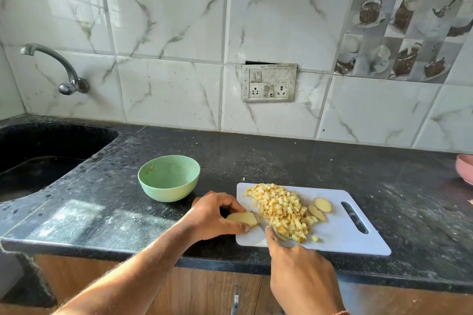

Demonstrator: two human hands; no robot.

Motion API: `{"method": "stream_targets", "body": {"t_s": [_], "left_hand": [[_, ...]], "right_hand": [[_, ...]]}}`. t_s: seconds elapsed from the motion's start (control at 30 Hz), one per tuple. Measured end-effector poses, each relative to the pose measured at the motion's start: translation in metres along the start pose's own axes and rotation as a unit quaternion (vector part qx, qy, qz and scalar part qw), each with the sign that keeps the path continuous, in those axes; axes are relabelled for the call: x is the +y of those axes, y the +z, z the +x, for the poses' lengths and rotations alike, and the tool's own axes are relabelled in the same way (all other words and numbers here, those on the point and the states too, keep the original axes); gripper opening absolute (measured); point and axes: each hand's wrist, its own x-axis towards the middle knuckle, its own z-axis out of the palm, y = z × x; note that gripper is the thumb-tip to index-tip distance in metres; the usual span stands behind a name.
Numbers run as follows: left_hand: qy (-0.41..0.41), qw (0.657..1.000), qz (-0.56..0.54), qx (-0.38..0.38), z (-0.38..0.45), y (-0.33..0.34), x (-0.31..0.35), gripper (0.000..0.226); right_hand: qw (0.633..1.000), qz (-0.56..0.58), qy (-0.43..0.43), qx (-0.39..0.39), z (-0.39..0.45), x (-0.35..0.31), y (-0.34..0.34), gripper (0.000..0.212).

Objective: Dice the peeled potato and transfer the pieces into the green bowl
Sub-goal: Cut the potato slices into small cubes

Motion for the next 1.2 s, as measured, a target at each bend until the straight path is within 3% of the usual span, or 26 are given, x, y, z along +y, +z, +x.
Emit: {"method": "stream_targets", "body": {"t_s": [0.17, 0.27, 0.4, 0.67, 0.7, 0.8, 0.87, 0.93, 0.97, 1.0, 1.2], "left_hand": [[0.007, 1.000, 0.011, 0.020, 0.001, 0.003, -0.002, 0.043], [0.010, 0.999, 0.017, 0.030, 0.001, 0.003, -0.002, 0.044], [0.013, 0.999, 0.017, 0.028, 0.001, 0.003, -0.003, 0.046], [0.009, 0.999, 0.014, 0.030, 0.003, 0.003, -0.003, 0.051], [0.011, 0.999, 0.018, 0.036, 0.003, 0.003, -0.003, 0.052], [0.028, 0.998, 0.028, 0.049, 0.003, 0.005, -0.005, 0.055], [0.037, 0.997, 0.038, 0.049, 0.003, 0.005, -0.005, 0.059], [0.045, 0.997, 0.049, 0.048, 0.003, 0.005, -0.005, 0.063], [0.046, 0.996, 0.050, 0.050, 0.003, 0.004, -0.006, 0.062], [0.046, 0.997, 0.043, 0.052, 0.003, 0.004, -0.006, 0.058], [0.030, 0.998, 0.008, 0.063, 0.001, 0.003, -0.008, 0.039]], "right_hand": [[0.999, -0.037, -0.013, -0.007, 0.002, 0.002, -0.003, 0.075], [0.999, -0.004, -0.039, 0.007, -0.002, 0.008, 0.002, 0.078], [0.993, -0.020, -0.049, 0.106, -0.008, 0.021, 0.011, 0.079], [0.995, 0.039, -0.042, 0.086, -0.010, 0.021, 0.007, 0.080], [0.988, 0.044, -0.052, 0.141, -0.009, 0.021, 0.009, 0.081], [0.996, 0.025, -0.041, 0.081, -0.007, 0.024, 0.010, 0.076], [0.990, 0.014, -0.048, 0.134, -0.010, 0.031, 0.019, 0.073], [0.995, 0.044, -0.052, 0.077, -0.015, 0.022, 0.007, 0.068], [0.980, 0.131, -0.069, 0.131, -0.013, 0.022, 0.008, 0.068], [0.974, 0.123, -0.076, 0.176, -0.009, 0.026, 0.013, 0.067], [0.984, 0.106, -0.042, 0.140, -0.003, 0.007, -0.011, 0.058]]}}
